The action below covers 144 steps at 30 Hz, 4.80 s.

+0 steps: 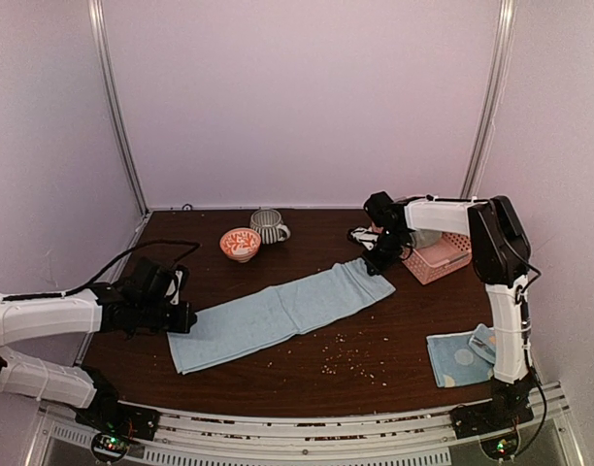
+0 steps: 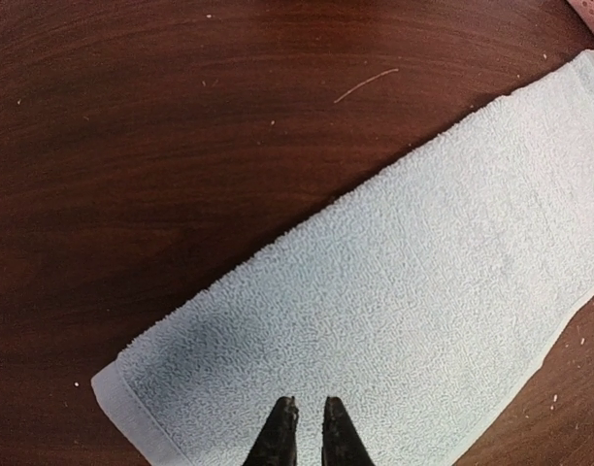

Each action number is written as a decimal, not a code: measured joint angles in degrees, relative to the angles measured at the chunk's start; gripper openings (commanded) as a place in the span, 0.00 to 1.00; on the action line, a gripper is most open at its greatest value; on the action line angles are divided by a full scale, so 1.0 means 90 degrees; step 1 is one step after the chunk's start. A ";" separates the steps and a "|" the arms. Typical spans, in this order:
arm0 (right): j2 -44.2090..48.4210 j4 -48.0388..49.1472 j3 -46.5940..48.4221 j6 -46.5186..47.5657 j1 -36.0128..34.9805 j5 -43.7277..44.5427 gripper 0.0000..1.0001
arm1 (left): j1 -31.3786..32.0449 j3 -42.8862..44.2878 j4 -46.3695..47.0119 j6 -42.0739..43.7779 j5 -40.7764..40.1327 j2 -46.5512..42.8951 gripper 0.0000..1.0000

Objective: Roll the towels
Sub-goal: Pick up the towel from the center of the board, then fold the towel at the center of the board.

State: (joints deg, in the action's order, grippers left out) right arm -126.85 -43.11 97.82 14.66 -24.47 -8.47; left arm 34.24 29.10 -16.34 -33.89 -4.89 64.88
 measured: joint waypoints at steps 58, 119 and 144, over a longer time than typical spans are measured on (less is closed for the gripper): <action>-0.0017 0.0177 0.1054 -0.2538 -0.1630 -0.4901 0.00 | 0.0000 -0.0063 0.0461 -0.0034 0.0483 0.1234 0.11; -0.2382 0.3036 0.2484 -0.5773 -0.3390 -0.5139 0.00 | 0.0000 -0.0342 0.1149 -0.0274 0.0760 0.1212 0.11; -0.2380 0.2999 0.2863 -0.5258 -0.3305 -0.4932 0.28 | 0.0000 -0.0308 -0.0124 -0.0401 0.0393 -0.0289 0.12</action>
State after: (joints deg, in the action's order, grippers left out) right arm -148.27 -16.12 123.59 -32.67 -54.22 -52.86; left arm 34.24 26.33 -17.45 -37.50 -1.34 62.28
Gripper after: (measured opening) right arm 0.271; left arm 0.111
